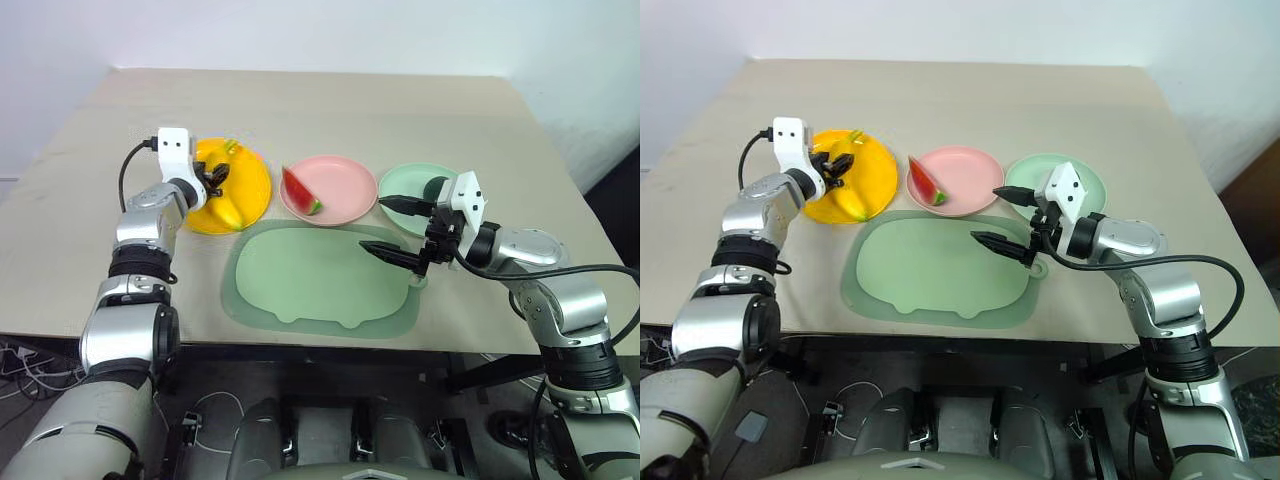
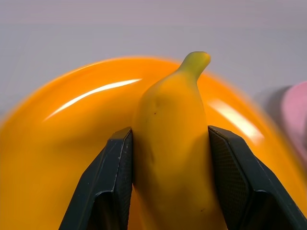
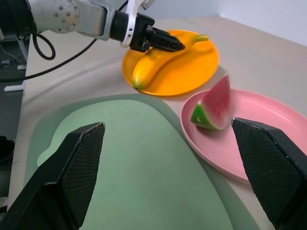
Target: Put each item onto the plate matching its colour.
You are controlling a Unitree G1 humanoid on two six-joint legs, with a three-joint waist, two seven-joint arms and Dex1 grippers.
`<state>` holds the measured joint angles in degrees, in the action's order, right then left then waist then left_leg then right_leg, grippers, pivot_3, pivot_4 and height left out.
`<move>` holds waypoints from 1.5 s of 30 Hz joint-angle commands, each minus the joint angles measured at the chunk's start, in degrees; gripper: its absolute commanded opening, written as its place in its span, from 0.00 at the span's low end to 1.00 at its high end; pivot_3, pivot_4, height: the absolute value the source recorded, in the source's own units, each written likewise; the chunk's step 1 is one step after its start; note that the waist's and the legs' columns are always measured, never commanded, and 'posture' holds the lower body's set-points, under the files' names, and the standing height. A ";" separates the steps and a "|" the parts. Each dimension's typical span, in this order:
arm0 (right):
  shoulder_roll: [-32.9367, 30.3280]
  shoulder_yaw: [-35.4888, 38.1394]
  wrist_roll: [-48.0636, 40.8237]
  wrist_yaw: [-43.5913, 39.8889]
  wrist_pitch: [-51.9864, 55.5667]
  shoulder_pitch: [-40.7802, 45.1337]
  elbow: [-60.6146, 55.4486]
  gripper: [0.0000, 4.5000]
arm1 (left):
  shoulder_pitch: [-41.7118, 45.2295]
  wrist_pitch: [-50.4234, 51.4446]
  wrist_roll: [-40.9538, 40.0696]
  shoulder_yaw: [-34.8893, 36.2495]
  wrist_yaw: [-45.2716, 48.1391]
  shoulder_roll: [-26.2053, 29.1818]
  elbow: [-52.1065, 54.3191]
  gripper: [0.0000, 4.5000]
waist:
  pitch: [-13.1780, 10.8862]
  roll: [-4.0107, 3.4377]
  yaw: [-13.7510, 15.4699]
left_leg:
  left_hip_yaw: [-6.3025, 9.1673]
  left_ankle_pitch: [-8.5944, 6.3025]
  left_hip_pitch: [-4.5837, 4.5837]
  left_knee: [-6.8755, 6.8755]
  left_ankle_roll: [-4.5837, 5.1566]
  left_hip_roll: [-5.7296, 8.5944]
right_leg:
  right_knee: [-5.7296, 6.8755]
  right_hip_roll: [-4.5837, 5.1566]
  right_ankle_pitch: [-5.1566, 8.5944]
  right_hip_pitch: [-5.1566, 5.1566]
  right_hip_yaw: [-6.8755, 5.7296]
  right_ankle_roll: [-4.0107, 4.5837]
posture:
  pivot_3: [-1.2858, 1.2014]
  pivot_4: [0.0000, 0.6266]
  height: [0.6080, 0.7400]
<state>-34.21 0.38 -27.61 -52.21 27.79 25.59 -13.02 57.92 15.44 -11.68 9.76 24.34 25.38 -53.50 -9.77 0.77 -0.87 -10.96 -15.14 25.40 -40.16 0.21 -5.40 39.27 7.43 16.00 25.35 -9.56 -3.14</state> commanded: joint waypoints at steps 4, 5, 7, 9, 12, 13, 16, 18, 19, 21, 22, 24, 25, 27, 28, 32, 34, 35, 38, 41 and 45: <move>-0.39 1.04 -0.51 0.27 -0.56 0.18 -1.90 1.00 | 2.72 -1.81 3.22 -1.01 -1.96 -0.05 -3.45 0.44 | 0.00 0.00 -0.06 | 0.00 0.00 0.00 0.00 0.00 0.00 | 0.00 0.00 0.00 0.00 0.00 0.00 | 0.52 0.24 0.66; -0.38 1.05 -0.49 0.34 -0.58 0.14 -1.91 1.00 | 2.88 -2.05 3.95 -1.25 -3.06 0.11 -3.96 0.44 | 0.00 0.00 -0.06 | 0.00 0.00 0.00 0.00 0.00 0.00 | 0.00 0.00 0.00 0.00 0.01 0.00 | 0.52 0.24 0.66; -0.40 1.11 -0.57 0.49 -0.44 -0.05 -2.18 1.00 | 2.92 -1.40 3.94 -0.74 -4.10 0.41 -3.92 0.44 | 0.00 0.00 -0.08 | 0.00 0.00 -0.01 0.00 0.00 0.00 | 0.01 0.00 0.00 0.00 0.01 0.00 | 0.52 0.24 0.66; -0.47 1.21 -0.73 0.61 -0.28 -0.30 -2.66 1.00 | 2.43 -0.69 3.60 -0.33 -4.01 0.77 -2.49 0.44 | 0.00 0.00 -0.09 | 0.00 0.00 -0.01 0.00 0.00 -0.01 | 0.01 0.00 0.00 0.00 0.02 0.00 | 0.52 0.24 0.66; -0.51 1.39 -1.05 0.81 0.00 -0.58 -3.22 1.00 | 0.57 1.86 2.40 0.19 -2.57 1.41 2.38 0.44 | 0.00 0.00 -0.12 | 0.00 0.00 0.00 0.00 0.00 -0.01 | 0.01 0.00 0.00 0.01 0.02 0.00 | 0.52 0.24 0.66; -0.54 1.43 -1.14 0.88 0.09 -0.65 -3.38 1.00 | -0.29 3.19 2.12 0.14 -2.10 1.58 4.62 0.44 | 0.00 0.00 -0.15 | -0.01 0.00 -0.01 0.00 0.00 -0.01 | 0.01 0.00 0.00 0.01 0.02 0.00 | 0.52 0.24 0.66; -0.62 1.48 -1.27 0.99 0.23 -0.72 -3.62 1.00 | -2.61 7.69 1.55 0.16 -1.85 1.76 11.06 0.44 | 0.00 0.00 -0.14 | -0.01 0.00 0.00 0.00 0.00 -0.02 | 0.02 0.00 0.00 0.02 0.03 0.00 | 0.52 0.24 0.66; -0.57 1.64 -1.49 1.11 0.37 -0.53 -3.63 1.00 | -4.71 11.16 1.64 -0.07 -2.11 2.13 16.43 0.44 | 0.00 0.00 -0.06 | -0.01 0.00 0.00 -0.01 0.00 -0.02 | 0.03 0.00 0.00 0.02 0.03 0.00 | 0.52 0.24 0.66; -0.55 1.74 -1.65 1.17 0.48 -0.37 -3.63 1.00 | -6.08 13.49 1.40 -0.04 -2.07 2.45 19.91 0.44 | 0.00 0.00 -0.08 | -0.01 0.00 0.00 -0.02 0.00 -0.02 | 0.03 0.00 0.00 0.02 0.03 0.00 | 0.52 0.24 0.66; -0.57 1.77 -1.84 1.24 0.50 -0.24 -3.61 1.00 | -8.30 17.24 1.13 0.26 -2.48 2.99 25.24 0.44 | 0.00 0.00 -0.10 | -0.01 0.00 0.00 -0.02 0.00 -0.02 | 0.03 0.00 0.00 0.02 0.05 0.00 | 0.52 0.24 0.66; -0.59 1.69 -1.82 1.21 0.39 -0.20 -3.49 1.00 | -9.11 18.78 0.96 0.57 -2.73 3.21 26.91 0.44 | 0.00 0.00 -0.03 | -0.01 0.00 0.00 -0.02 0.00 -0.02 | 0.04 0.00 0.00 0.02 0.05 0.00 | 0.52 0.24 0.66; -0.47 1.57 -1.78 1.21 0.18 -0.08 -3.15 1.00 | -10.28 19.42 1.22 1.10 -3.59 3.39 28.34 0.44 | 0.00 0.01 0.09 | -0.01 0.00 0.00 -0.02 0.00 -0.02 | 0.05 0.00 0.00 0.02 0.04 0.00 | 0.52 0.24 0.66; -0.36 1.48 -1.71 1.21 0.07 0.01 -2.94 1.00 | -10.53 19.04 1.48 1.12 -3.92 3.43 28.20 0.44 | 0.00 0.01 0.13 | -0.01 0.00 0.00 -0.03 0.00 -0.02 | 0.06 0.00 0.00 0.01 0.05 0.00 | 0.52 0.24 0.66; -0.18 1.17 -1.42 1.15 -0.26 0.15 -2.55 1.00 | -10.67 17.84 1.90 0.89 -4.26 3.48 27.76 0.44 | 0.00 0.01 0.15 | 0.00 0.00 -0.01 -0.04 0.00 -0.02 | 0.06 0.00 0.00 0.00 0.04 0.00 | 0.52 0.24 0.66; -0.13 1.10 -1.38 1.08 -0.35 0.24 -2.41 1.00 | -10.42 17.37 1.59 1.15 -4.24 3.35 27.32 0.44 | 0.00 0.01 0.14 | 0.00 0.00 -0.01 -0.04 0.00 -0.02 | 0.06 0.00 0.00 0.00 0.04 0.00 | 0.52 0.24 0.66; -0.08 0.98 -1.27 0.89 -0.52 0.54 -2.06 1.00 | -8.97 16.64 0.75 1.90 -4.25 3.37 25.75 0.65 | 0.00 0.01 0.09 | 0.00 0.00 0.00 -0.04 0.00 -0.02 | 0.06 0.00 0.00 0.01 0.04 0.00 | 0.52 0.24 0.66; -0.08 0.98 -1.24 0.85 -0.54 0.66 -1.89 1.00 | -8.45 16.24 0.84 1.84 -4.31 3.57 25.20 0.79 | 0.00 0.01 0.11 | 0.00 0.00 0.00 -0.04 0.00 -0.02 | 0.06 0.00 0.00 0.01 0.04 0.00 | 0.52 0.24 0.66; -0.11 0.97 -1.24 0.80 -0.54 0.65 -1.90 1.00 | -8.05 16.17 0.72 2.03 -4.44 3.63 24.91 0.86 | 0.00 0.01 0.11 | 0.00 0.00 0.00 -0.04 0.00 -0.02 | 0.06 0.00 0.00 0.01 0.04 0.00 | 0.52 0.24 0.66; -0.22 1.06 -1.40 0.85 -0.34 0.32 -2.46 1.00 | -6.81 16.85 0.23 2.61 -4.88 3.84 25.19 0.99 | -0.01 0.02 0.13 | -0.01 0.00 0.00 -0.04 0.00 -0.02 | 0.06 0.00 0.00 0.01 0.04 0.00 | 0.52 0.24 0.66; -0.25 1.20 -1.52 0.96 -0.22 0.17 -2.71 1.00 | -6.34 17.78 0.01 2.73 -4.92 3.93 26.04 0.99 | -0.01 0.02 0.09 | -0.01 0.00 0.00 -0.04 0.00 -0.02 | 0.06 0.00 0.00 0.01 0.04 0.00 | 0.52 0.24 0.66; -0.33 1.49 -1.71 1.14 -0.14 -0.07 -3.11 1.00 | -6.54 20.12 -0.77 2.66 -4.49 4.03 29.53 0.99 | -0.01 0.03 0.05 | -0.01 0.00 0.00 -0.04 0.00 -0.02 | 0.06 0.00 0.00 0.01 0.04 0.00 | 0.52 0.24 0.66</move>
<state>-34.41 0.60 -28.42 -51.07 28.29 25.14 -14.19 50.31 35.03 -11.86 11.69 19.69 28.23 -27.84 -9.78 0.80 -0.82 -10.97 -15.13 25.40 -40.20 0.20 -5.41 39.33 7.43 16.00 25.37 -9.52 -3.13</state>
